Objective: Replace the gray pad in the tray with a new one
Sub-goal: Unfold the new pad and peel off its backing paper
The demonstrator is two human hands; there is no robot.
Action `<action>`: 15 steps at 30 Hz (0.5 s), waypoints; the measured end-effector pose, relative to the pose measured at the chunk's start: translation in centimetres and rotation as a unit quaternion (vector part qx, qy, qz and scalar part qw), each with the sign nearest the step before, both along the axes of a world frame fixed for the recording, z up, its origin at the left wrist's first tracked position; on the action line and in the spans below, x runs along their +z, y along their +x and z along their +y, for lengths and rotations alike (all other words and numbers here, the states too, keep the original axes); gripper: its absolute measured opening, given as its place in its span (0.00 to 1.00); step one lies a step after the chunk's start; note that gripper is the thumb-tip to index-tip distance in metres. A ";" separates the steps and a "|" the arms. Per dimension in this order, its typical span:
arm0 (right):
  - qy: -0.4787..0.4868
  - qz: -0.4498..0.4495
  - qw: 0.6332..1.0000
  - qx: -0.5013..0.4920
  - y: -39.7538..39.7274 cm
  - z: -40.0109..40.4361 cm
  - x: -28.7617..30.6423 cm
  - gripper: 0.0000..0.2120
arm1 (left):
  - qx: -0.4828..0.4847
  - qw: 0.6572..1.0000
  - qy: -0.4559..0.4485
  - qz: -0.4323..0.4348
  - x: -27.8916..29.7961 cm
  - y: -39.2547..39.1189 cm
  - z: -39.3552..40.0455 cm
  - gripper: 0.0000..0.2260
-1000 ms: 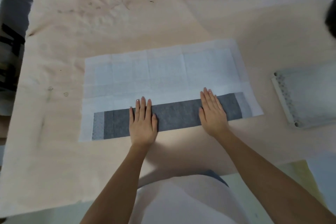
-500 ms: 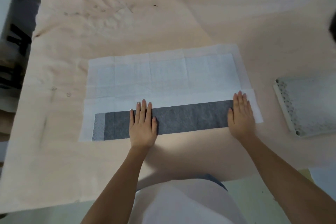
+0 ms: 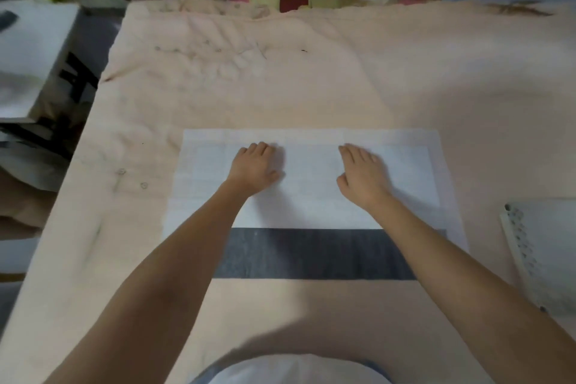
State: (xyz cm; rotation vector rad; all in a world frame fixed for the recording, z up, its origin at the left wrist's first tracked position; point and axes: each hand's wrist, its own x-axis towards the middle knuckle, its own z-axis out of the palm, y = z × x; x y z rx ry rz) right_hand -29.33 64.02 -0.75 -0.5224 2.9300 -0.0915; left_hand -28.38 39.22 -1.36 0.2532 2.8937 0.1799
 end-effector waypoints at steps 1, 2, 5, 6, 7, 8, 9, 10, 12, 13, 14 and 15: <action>0.009 -0.007 1.000 0.000 -1.6 -0.9 0.2 0.29 | -0.001 1.000 -0.016 -0.012 0.0 -1.6 -0.2 0.27; 0.014 -0.018 1.000 -0.004 -3.3 -1.5 0.4 0.29 | -0.001 0.999 -0.028 -0.022 0.0 -3.1 -0.4 0.28; 0.046 -0.053 0.998 0.008 -7.6 -2.5 0.4 0.27 | -0.011 0.999 -0.016 -0.039 -0.1 -6.9 -0.8 0.31; 0.051 -0.055 0.997 0.015 -8.7 -2.6 0.3 0.28 | -0.010 0.999 -0.001 -0.043 -0.1 -7.8 -0.8 0.32; 0.048 -0.053 0.997 0.019 -9.6 -2.5 0.2 0.29 | -0.008 0.999 0.011 -0.048 -0.3 -8.6 -0.9 0.33; 0.040 -0.051 0.998 0.022 -10.5 -2.3 0.1 0.31 | -0.006 0.998 0.019 -0.053 -0.4 -9.3 -1.0 0.33; 0.036 -0.051 0.998 0.028 -11.1 -2.1 0.0 0.34 | -0.007 0.998 0.022 -0.058 -0.6 -9.8 -1.1 0.34; 0.040 -0.054 0.997 0.043 -11.7 -1.9 -0.1 0.36 | -0.007 0.998 0.024 -0.060 -0.8 -10.1 -1.2 0.35; 0.063 -0.067 0.993 0.079 -12.6 -1.7 0.2 0.39 | -0.005 0.997 0.042 -0.070 -0.9 -10.7 -1.4 0.38; 0.071 -0.077 0.990 0.092 -12.9 -1.6 0.4 0.40 | -0.006 0.995 0.054 -0.081 -0.8 -10.9 -1.4 0.40; 0.071 -0.085 0.989 0.100 -13.0 -1.5 0.6 0.40 | -0.013 0.994 0.059 -0.092 -0.7 -11.0 -1.4 0.41; 0.063 -0.090 0.989 0.102 -13.0 -1.5 0.7 0.38 | -0.019 0.993 0.060 -0.100 -0.6 -11.1 -1.3 0.40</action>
